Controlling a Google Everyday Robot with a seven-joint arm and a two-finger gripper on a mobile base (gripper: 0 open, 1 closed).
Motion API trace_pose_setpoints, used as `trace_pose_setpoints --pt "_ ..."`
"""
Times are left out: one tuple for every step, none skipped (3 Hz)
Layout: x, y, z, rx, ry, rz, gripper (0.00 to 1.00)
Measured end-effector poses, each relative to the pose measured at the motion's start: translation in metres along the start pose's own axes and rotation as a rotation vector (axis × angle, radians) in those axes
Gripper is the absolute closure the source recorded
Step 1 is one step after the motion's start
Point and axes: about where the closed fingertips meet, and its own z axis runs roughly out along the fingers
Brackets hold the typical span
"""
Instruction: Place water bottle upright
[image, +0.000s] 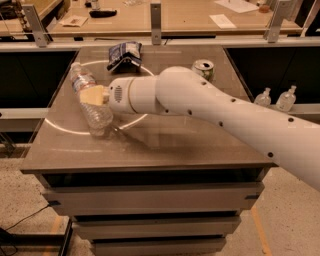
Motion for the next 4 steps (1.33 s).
trace_pose_setpoints --pt "-0.012 0.014 -0.015 -0.065 -0.112 -0.082 1.00" --pt "-0.014 0.044 -0.014 -0.056 -0.103 -0.257 1.00" --pt "-0.028 0.064 -0.017 0.045 -0.007 -0.498 1.00" --pt "-0.025 0.059 -0.020 0.078 0.095 -0.586 1.00"
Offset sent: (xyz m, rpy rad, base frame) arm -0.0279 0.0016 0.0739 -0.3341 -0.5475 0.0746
